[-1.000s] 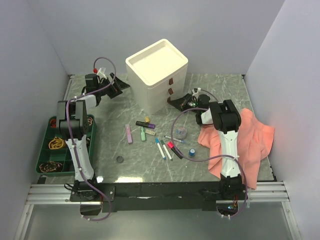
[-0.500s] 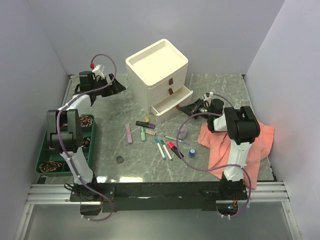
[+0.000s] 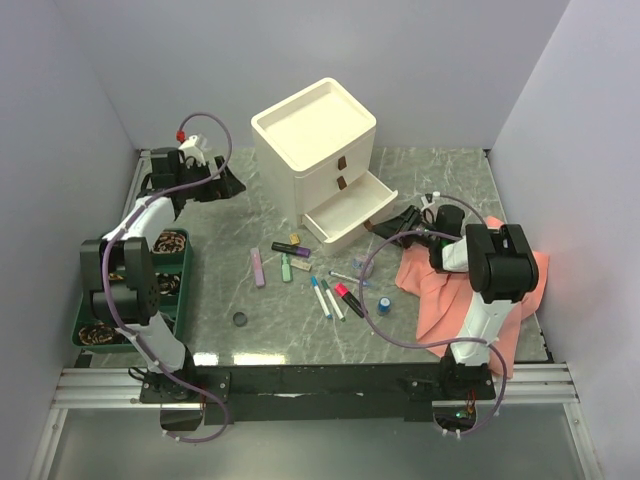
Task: Sort the stationery into containers
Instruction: Open the drawer in the storage box, then pick up the stationery from the center of the board.
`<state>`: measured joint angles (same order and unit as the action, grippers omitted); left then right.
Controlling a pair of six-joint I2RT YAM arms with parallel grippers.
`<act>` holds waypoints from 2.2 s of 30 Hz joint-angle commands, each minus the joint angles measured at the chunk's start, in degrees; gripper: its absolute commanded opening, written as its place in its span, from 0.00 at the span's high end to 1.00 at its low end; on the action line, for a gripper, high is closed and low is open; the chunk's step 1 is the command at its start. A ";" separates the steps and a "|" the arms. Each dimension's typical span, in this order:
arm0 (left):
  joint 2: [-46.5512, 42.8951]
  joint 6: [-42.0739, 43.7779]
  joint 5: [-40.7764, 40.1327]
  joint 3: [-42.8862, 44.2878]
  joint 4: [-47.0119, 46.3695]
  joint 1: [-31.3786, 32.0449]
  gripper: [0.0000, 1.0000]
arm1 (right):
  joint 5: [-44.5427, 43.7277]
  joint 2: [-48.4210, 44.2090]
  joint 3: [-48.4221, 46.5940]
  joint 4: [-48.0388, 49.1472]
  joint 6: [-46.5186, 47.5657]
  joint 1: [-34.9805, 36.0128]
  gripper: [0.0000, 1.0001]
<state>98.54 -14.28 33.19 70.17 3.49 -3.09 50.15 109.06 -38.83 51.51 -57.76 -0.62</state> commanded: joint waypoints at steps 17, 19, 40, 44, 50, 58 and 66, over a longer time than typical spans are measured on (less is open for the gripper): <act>-21.20 4.19 -16.74 -17.96 12.42 13.29 0.13 | -7.85 -28.01 -12.24 -59.06 52.90 0.09 0.41; -20.67 1.90 -18.76 -18.75 13.30 14.68 0.26 | -10.15 -31.17 -10.75 -58.72 53.62 0.01 0.41; -4.06 -13.58 -35.30 -11.99 14.44 34.55 0.40 | -24.84 -47.97 -3.63 -60.82 53.45 2.73 0.41; -1.78 -13.40 -36.18 -11.55 13.66 36.49 0.37 | -24.57 -49.73 -2.39 -61.26 53.71 2.73 0.41; 1.03 -13.14 -38.55 -10.93 13.57 38.16 0.36 | -24.84 -51.31 -1.08 -60.91 53.36 2.65 0.41; 1.05 -11.47 -37.33 -11.63 14.35 39.13 0.99 | -24.92 -52.19 -0.46 -60.91 53.10 2.64 0.42; -10.11 -2.77 -35.66 -11.38 22.16 39.30 0.99 | -25.01 -51.66 -2.39 -62.32 54.59 2.56 0.42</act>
<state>96.33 -22.65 -4.10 57.45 19.86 35.92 25.87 58.50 -39.75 -10.83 -4.69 2.00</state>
